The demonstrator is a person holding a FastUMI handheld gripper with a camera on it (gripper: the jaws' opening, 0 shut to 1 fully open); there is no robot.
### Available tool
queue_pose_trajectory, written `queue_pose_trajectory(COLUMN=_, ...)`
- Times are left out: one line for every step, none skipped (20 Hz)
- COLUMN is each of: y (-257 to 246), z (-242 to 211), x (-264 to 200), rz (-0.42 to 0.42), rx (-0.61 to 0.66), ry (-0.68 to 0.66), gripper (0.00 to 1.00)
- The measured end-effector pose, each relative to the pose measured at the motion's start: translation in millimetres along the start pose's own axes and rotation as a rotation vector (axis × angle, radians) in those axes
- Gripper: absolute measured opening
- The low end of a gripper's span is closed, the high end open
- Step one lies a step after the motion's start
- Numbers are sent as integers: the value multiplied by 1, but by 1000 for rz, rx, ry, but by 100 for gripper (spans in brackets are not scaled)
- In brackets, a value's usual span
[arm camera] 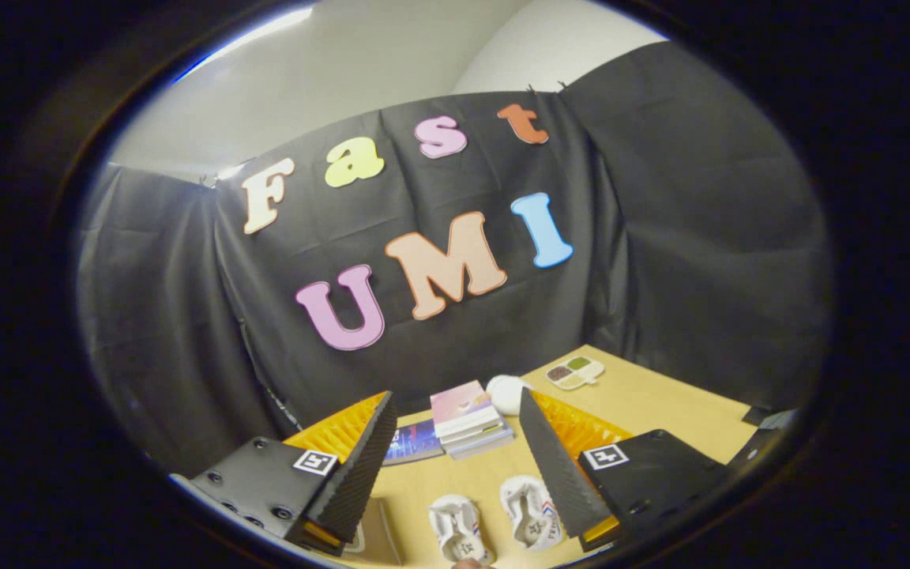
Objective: Open the storage box then place both shoes into the box .Put the left shoe in first, then the right shoe, with the right side of both shoes facing outward in a uniform manner.
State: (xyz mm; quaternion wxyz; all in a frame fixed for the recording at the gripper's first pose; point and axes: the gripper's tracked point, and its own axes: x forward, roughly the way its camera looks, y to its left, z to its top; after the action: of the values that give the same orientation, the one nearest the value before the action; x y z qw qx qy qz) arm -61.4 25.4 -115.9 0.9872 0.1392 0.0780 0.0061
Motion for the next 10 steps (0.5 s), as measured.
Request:
queue_pose_trajectory(y=-1, z=-15, x=0, rz=3, rx=16, ry=25, gripper=97)
queue_pose_trajectory(y=1, z=-31, x=0, rz=12, rx=37, ry=51, gripper=97)
queue_pose_trajectory(y=3, z=-47, x=0, rz=22, rx=60, ry=80, gripper=96)
queue_pose_trajectory(y=6, z=-64, x=-1, rz=35, rx=85, ry=108, gripper=96)
queue_pose_trajectory(y=8, z=-80, x=-2, rz=48, rx=107, ry=140, gripper=96)
queue_pose_trajectory(y=10, z=-99, x=-3, rz=59, rx=123, ry=174, gripper=96)
queue_pose_trajectory(y=13, z=-117, x=-4, rz=71, rx=137, ry=209, gripper=96)
queue_pose_trajectory(y=15, z=-136, x=-5, rz=81, rx=153, ry=246, gripper=96)
queue_pose_trajectory(y=19, z=-154, x=-6, rz=92, rx=181, ry=286, gripper=96)
queue_pose_trajectory(y=22, z=-171, x=-7, rz=102, rx=222, ry=326, gripper=96)
